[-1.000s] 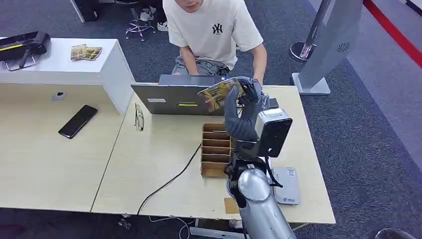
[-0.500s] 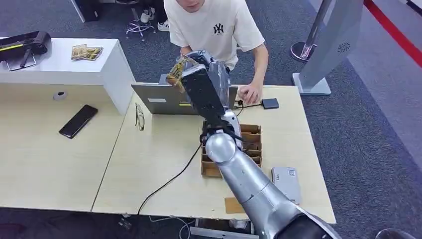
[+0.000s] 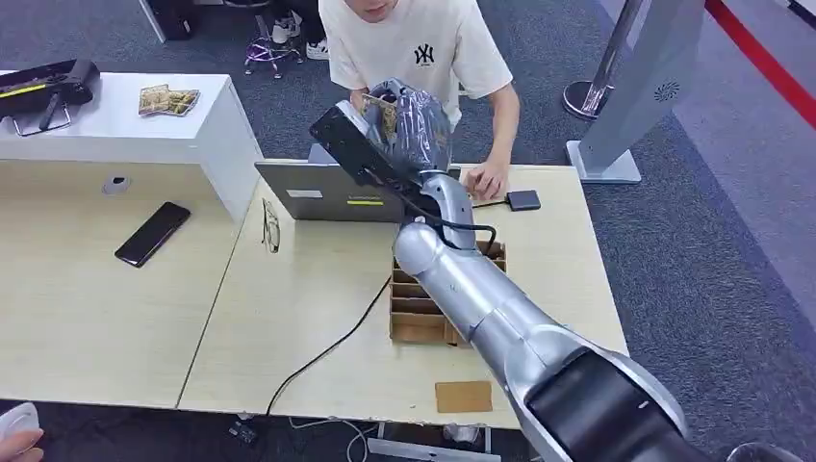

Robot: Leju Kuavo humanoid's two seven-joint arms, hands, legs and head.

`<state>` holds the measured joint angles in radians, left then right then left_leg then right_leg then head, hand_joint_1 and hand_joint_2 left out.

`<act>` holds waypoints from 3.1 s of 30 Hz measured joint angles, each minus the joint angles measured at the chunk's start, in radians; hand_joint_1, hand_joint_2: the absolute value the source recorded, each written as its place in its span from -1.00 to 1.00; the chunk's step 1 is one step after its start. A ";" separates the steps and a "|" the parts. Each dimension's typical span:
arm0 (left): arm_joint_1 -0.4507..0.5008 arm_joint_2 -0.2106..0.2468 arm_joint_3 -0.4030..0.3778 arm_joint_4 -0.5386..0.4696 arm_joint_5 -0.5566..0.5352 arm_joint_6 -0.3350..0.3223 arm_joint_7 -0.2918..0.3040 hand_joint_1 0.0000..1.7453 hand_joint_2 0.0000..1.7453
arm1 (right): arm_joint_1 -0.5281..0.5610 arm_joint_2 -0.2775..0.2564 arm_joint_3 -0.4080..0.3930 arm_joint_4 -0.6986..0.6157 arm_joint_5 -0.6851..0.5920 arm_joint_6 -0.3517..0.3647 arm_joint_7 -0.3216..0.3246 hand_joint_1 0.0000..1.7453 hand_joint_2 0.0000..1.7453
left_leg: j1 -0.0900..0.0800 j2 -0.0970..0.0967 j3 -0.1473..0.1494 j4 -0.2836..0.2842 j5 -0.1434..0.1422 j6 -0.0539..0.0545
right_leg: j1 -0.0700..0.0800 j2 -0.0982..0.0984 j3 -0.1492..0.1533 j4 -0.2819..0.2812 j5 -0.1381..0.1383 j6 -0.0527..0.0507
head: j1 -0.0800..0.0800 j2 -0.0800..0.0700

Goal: Pass the card to the sensor for recognition and then transmit it.

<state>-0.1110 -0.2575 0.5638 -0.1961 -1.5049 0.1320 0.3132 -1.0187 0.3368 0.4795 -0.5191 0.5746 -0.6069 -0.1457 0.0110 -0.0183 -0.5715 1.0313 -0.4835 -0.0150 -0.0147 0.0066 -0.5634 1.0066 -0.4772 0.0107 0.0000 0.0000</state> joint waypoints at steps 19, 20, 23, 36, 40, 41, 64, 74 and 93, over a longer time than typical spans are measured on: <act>-0.017 0.000 -0.102 -0.002 0.000 -0.066 0.009 -1.00 1.00 | -0.023 -0.011 -0.001 0.132 0.371 -0.055 0.193 1.00 1.00 | 0.000 0.003 0.000 0.000 0.000 0.000 | 0.000 0.001 -0.001 0.000 0.000 0.000 | 0.000 0.000; -0.017 0.000 -0.104 -0.002 0.000 -0.067 0.009 -1.00 1.00 | -0.024 -0.011 -0.001 0.134 0.387 -0.057 0.202 1.00 1.00 | 0.000 0.003 0.000 0.000 0.000 0.000 | 0.000 0.002 -0.001 0.000 0.000 0.000 | 0.000 0.000; -0.019 0.000 -0.112 -0.002 0.000 -0.069 0.008 -1.00 1.00 | -0.030 -0.015 -0.001 0.140 0.429 -0.062 0.222 1.00 1.00 | 0.000 0.003 0.000 0.000 0.000 0.000 | 0.000 0.002 -0.001 0.000 0.000 0.000 | 0.000 0.000; -0.021 0.000 -0.126 -0.002 0.000 -0.079 0.008 -1.00 1.00 | -0.038 -0.027 -0.001 0.146 0.628 -0.064 0.291 1.00 1.00 | 0.000 0.003 0.000 0.000 0.000 0.000 | 0.000 0.002 -0.001 0.000 0.000 0.000 | 0.000 0.000; -0.021 0.000 -0.127 -0.002 0.000 -0.080 0.008 -1.00 1.00 | -0.038 -0.032 -0.001 0.148 0.671 -0.064 0.305 0.96 1.00 | 0.000 0.003 0.000 0.001 0.000 0.000 | 0.000 0.002 -0.001 0.000 0.000 0.000 | 0.000 0.000; -0.021 0.000 -0.127 -0.002 0.000 -0.080 0.008 -1.00 1.00 | -0.038 -0.032 -0.001 0.149 0.676 -0.064 0.305 -1.00 1.00 | 0.000 0.003 0.000 0.001 0.000 0.000 | 0.000 0.002 -0.001 0.000 0.000 0.000 | 0.000 0.000; -0.021 0.000 -0.127 -0.001 0.000 -0.072 -0.001 -1.00 1.00 | 0.005 -0.019 -0.168 0.053 0.642 -0.064 0.160 -1.00 1.00 | 0.000 0.003 0.000 0.000 0.000 0.000 | 0.000 0.001 -0.001 0.000 0.000 0.000 | 0.000 0.000; -0.021 0.000 -0.127 0.000 0.002 -0.063 0.000 -1.00 1.00 | 0.028 -0.003 -0.242 -0.027 0.288 -0.064 0.022 -1.00 -1.00 | 0.000 0.003 0.000 0.000 0.000 0.000 | 0.000 0.002 -0.001 0.000 0.000 0.000 | 0.000 0.000; -0.007 0.002 -0.050 0.000 0.034 0.016 -0.001 -1.00 1.00 | 0.308 0.001 -0.120 -0.480 -0.608 0.185 -0.235 -1.00 1.00 | 0.000 0.002 -0.001 0.000 0.000 0.000 | 0.000 0.000 -0.001 0.000 0.000 0.000 | 0.000 0.000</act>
<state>-0.1181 -0.2560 0.5139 -0.1961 -1.4710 0.1480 0.3124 -0.7108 0.3380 0.3594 -0.9992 -0.0332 -0.4215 -0.3811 0.0114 -0.0162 -0.5725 1.0315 -0.4836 -0.0150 -0.0143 0.0070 -0.5642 1.0066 -0.4771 0.0110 0.0000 0.0000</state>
